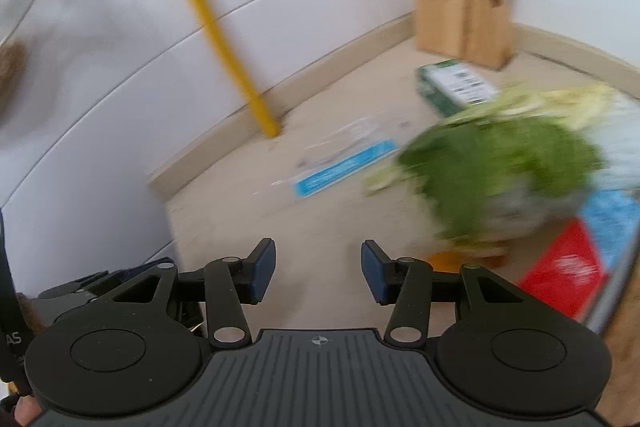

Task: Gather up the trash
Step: 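Move both open tools back up to the counter items, then grasp the clear plastic bag with blue label with the left tool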

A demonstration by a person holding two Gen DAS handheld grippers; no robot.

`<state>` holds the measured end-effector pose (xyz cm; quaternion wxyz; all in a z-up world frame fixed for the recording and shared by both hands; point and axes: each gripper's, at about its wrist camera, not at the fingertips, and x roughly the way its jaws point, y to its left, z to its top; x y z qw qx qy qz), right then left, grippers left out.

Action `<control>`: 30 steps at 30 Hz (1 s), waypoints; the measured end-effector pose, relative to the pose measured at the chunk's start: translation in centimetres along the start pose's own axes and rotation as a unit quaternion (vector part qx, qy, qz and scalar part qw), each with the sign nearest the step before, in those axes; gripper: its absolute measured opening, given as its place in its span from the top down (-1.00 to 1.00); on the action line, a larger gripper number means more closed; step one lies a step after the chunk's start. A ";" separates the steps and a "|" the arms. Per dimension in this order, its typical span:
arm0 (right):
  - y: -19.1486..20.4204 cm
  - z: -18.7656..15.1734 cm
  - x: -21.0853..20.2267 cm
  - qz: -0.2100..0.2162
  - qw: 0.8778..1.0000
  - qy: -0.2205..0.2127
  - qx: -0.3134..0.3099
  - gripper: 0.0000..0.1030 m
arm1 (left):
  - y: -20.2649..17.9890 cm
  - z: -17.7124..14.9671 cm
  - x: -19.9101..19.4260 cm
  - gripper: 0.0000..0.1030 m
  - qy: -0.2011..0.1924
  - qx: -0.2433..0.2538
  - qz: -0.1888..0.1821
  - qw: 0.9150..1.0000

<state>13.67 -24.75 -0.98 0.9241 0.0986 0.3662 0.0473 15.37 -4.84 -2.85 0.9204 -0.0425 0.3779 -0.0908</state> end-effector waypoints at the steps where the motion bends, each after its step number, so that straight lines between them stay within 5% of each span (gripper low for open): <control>1: -0.9 0.2 -0.4 -0.006 1.000 -0.005 0.007 -0.12 | -0.6 0.2 0.3 -0.23 0.000 0.007 -0.003 1.000; 11: -8.1 2.0 -3.0 -0.047 0.996 -0.042 0.055 -0.15 | -5.6 2.7 2.9 -0.25 -0.001 0.053 -0.035 0.998; 22: -11.8 5.3 -4.1 -0.079 0.994 -0.079 0.011 -0.33 | -7.6 5.1 5.4 -0.37 -0.011 0.093 -0.050 0.994; 26: -12.6 5.3 -4.0 -0.076 0.993 -0.079 0.031 -0.33 | -7.8 6.4 7.5 -0.37 -0.024 0.185 -0.048 0.981; 30: -12.6 4.5 -4.1 -0.085 0.992 -0.076 0.050 -0.33 | -7.3 8.1 10.0 -0.40 -0.012 0.252 -0.086 0.964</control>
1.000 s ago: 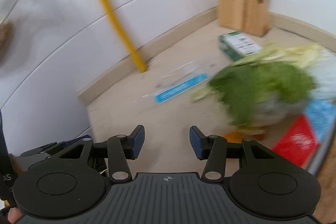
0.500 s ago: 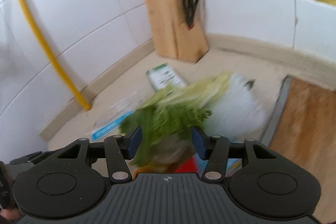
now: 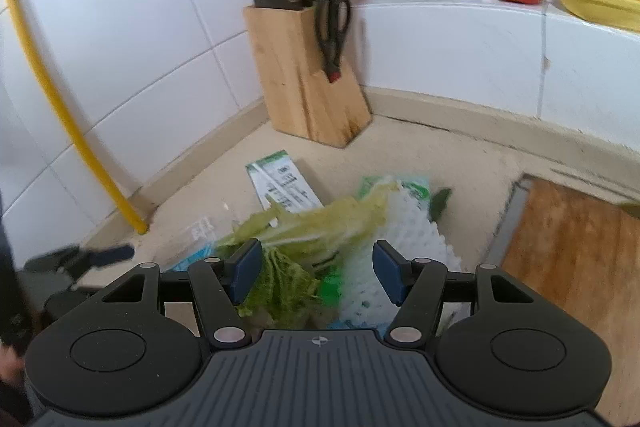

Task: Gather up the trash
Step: 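Grasp the clear plastic bag with blue label with the left tool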

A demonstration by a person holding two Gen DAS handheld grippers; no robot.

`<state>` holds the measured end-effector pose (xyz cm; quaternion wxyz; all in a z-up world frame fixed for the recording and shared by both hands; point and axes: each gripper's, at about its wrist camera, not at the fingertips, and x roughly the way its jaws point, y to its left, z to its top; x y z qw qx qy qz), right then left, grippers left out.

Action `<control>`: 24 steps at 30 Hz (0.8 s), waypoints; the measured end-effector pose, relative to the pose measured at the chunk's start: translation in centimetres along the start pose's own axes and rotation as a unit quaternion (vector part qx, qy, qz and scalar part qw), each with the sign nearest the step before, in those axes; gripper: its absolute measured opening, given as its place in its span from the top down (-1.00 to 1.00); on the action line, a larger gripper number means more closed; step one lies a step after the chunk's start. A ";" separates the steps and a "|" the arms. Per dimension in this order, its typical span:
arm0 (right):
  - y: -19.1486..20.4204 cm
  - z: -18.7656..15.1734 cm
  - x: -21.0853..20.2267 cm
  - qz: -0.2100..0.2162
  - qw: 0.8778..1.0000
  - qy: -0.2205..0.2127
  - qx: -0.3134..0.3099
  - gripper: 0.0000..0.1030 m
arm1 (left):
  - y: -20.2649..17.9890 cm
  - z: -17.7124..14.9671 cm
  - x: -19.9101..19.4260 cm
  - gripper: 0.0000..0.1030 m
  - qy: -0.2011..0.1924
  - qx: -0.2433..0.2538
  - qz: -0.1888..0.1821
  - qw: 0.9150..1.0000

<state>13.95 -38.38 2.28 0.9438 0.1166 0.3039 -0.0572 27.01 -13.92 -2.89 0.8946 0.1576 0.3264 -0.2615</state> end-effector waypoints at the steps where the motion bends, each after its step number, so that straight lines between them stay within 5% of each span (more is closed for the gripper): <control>1: 0.0 -0.1 -0.2 -0.001 1.000 0.002 0.004 -0.33 | 0.3 0.2 0.6 -0.41 0.001 0.014 -0.015 1.000; 10: 0.0 0.3 -0.6 -0.018 1.000 0.002 0.025 -0.34 | 3.2 1.3 5.9 -0.48 0.052 0.024 -0.091 0.994; 13: -0.4 0.4 -0.2 -0.022 0.999 0.004 0.027 -0.34 | 3.1 1.0 6.5 -0.76 0.053 0.036 -0.094 0.994; 19: -1.4 0.3 0.3 -0.030 0.998 0.007 0.047 -0.36 | 4.4 0.9 7.6 -0.94 0.072 0.014 -0.106 0.992; 21: -1.5 0.2 0.3 -0.031 0.998 0.008 0.046 -0.36 | 4.2 0.8 7.3 -0.84 0.074 0.004 -0.099 0.992; 24: -1.7 0.1 0.0 -0.030 0.998 0.007 0.048 -0.36 | 3.6 0.7 6.2 -0.37 0.073 -0.006 -0.098 0.993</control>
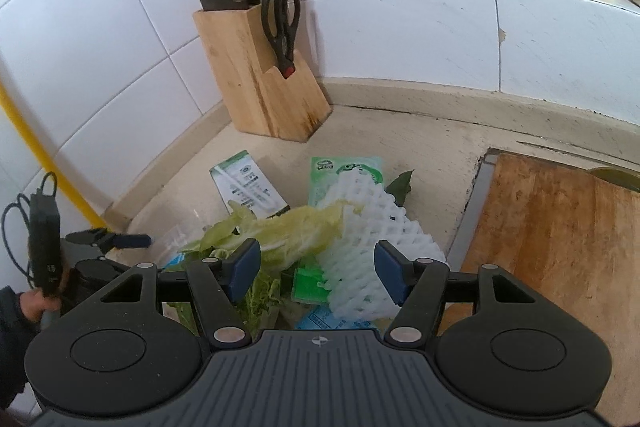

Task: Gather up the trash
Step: 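Grasp the clear plastic bag with blue label with the left tool, then grasp the red-and-blue juice carton with the right tool while the left holds the bag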

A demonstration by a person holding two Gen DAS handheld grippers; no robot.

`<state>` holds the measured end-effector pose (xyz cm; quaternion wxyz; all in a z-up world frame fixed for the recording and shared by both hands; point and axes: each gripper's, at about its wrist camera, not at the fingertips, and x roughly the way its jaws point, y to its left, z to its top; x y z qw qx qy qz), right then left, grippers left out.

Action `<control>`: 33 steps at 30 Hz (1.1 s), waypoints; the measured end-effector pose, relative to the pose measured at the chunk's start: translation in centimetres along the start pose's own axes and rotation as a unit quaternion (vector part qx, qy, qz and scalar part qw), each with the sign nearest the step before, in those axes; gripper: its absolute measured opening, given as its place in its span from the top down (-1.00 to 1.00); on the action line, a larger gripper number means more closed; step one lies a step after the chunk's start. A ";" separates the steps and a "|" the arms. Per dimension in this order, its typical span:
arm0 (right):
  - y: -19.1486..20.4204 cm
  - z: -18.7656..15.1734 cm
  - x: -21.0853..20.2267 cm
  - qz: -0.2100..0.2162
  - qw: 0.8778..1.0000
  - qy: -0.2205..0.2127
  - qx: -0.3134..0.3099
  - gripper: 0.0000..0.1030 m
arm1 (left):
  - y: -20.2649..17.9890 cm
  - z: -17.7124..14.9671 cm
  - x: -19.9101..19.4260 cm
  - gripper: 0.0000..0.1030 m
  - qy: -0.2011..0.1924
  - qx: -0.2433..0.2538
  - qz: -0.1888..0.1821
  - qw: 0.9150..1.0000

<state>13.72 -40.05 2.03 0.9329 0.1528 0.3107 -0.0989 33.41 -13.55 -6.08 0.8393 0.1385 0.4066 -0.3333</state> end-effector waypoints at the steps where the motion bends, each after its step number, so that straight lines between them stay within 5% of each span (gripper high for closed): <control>1: 0.0 0.0 -0.1 0.001 1.000 -0.001 0.001 -0.36 | -0.5 0.0 -0.4 -0.10 0.004 0.001 -0.003 1.000; 6: -0.1 -0.4 -1.2 0.009 1.000 -0.007 0.000 -0.35 | -3.1 -1.0 -2.3 0.73 0.030 0.000 -0.042 0.999; 17: -0.6 -1.4 -2.7 0.018 1.000 0.003 -0.012 -0.32 | -4.5 -3.8 -5.3 0.85 0.021 -0.070 -0.033 0.997; 20: -0.5 -2.1 -2.7 0.020 0.999 0.016 -0.023 -0.47 | -4.6 -4.2 -5.6 0.69 0.017 -0.069 -0.012 0.997; 25: 0.3 -3.9 -1.4 0.031 0.998 0.057 -0.024 -0.60 | -4.6 -3.6 -4.6 -0.04 -0.004 -0.066 0.016 0.998; 33: 1.2 -4.6 1.0 0.011 0.996 0.093 0.006 -0.70 | -5.0 -2.7 -2.4 -0.36 0.002 -0.041 0.017 0.999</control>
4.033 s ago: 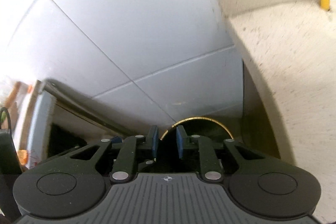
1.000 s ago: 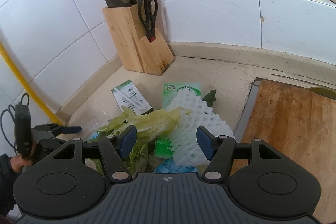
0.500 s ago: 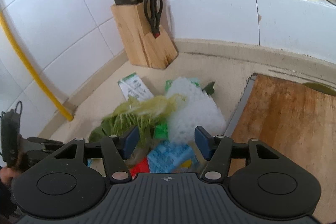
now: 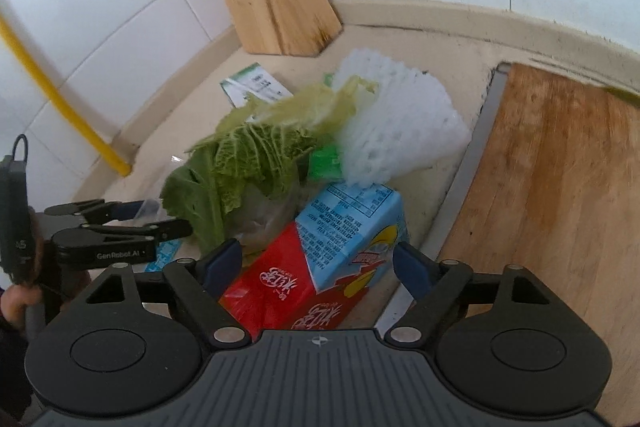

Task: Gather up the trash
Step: 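Grasp the red-and-blue juice carton with the right tool while the left holds the bag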

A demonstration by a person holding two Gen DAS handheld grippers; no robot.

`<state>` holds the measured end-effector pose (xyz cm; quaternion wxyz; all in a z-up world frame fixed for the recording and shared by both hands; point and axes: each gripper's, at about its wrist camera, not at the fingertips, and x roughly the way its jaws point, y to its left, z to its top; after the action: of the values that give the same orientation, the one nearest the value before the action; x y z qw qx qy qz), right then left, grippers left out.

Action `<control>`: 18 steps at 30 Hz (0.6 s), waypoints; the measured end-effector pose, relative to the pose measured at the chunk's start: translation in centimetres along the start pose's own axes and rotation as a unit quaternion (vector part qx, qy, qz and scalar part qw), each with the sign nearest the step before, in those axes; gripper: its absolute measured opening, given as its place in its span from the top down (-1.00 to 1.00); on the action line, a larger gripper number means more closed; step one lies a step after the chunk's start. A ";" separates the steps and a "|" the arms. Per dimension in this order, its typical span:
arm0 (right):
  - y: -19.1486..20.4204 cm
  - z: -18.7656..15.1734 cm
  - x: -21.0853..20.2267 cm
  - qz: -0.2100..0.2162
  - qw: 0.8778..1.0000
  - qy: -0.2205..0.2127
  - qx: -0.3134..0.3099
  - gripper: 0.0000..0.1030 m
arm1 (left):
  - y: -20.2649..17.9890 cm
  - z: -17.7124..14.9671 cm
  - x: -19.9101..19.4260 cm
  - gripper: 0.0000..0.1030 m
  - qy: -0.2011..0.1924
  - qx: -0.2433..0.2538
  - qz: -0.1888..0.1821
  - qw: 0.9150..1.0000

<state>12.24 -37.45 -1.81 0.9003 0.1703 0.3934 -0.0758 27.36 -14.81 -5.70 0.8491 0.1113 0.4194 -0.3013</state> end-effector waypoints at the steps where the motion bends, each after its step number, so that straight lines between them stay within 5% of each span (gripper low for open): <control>1: 0.0 0.0 0.3 0.005 1.000 0.006 0.006 -0.70 | 0.0 0.0 0.0 -0.36 0.000 0.001 0.000 1.000; 4: 0.0 0.0 1.2 0.016 1.000 0.009 0.023 -0.70 | -0.1 -0.2 -0.4 -0.01 -0.003 -0.004 -0.009 1.000; 6: 0.1 -0.2 1.5 0.000 1.000 0.007 0.022 -0.58 | 0.0 -0.4 -1.2 0.80 0.007 -0.012 -0.040 0.999; 7: 0.0 -0.3 1.6 -0.001 1.000 0.009 0.021 -0.49 | 0.1 -0.6 -1.5 0.89 0.017 -0.018 -0.048 0.999; 13: 0.1 -1.4 -0.6 0.022 1.000 0.011 0.009 0.04 | 0.0 -3.0 -4.3 0.94 0.028 -0.039 -0.056 0.997; 18: 0.5 -2.1 -1.4 0.031 0.999 0.022 -0.004 0.05 | -0.6 -4.1 -5.2 0.79 0.024 -0.037 -0.023 0.999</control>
<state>9.97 -36.25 -1.99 0.8942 0.1801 0.4077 -0.0423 21.92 -11.26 -4.18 0.8353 0.0773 0.4527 -0.3022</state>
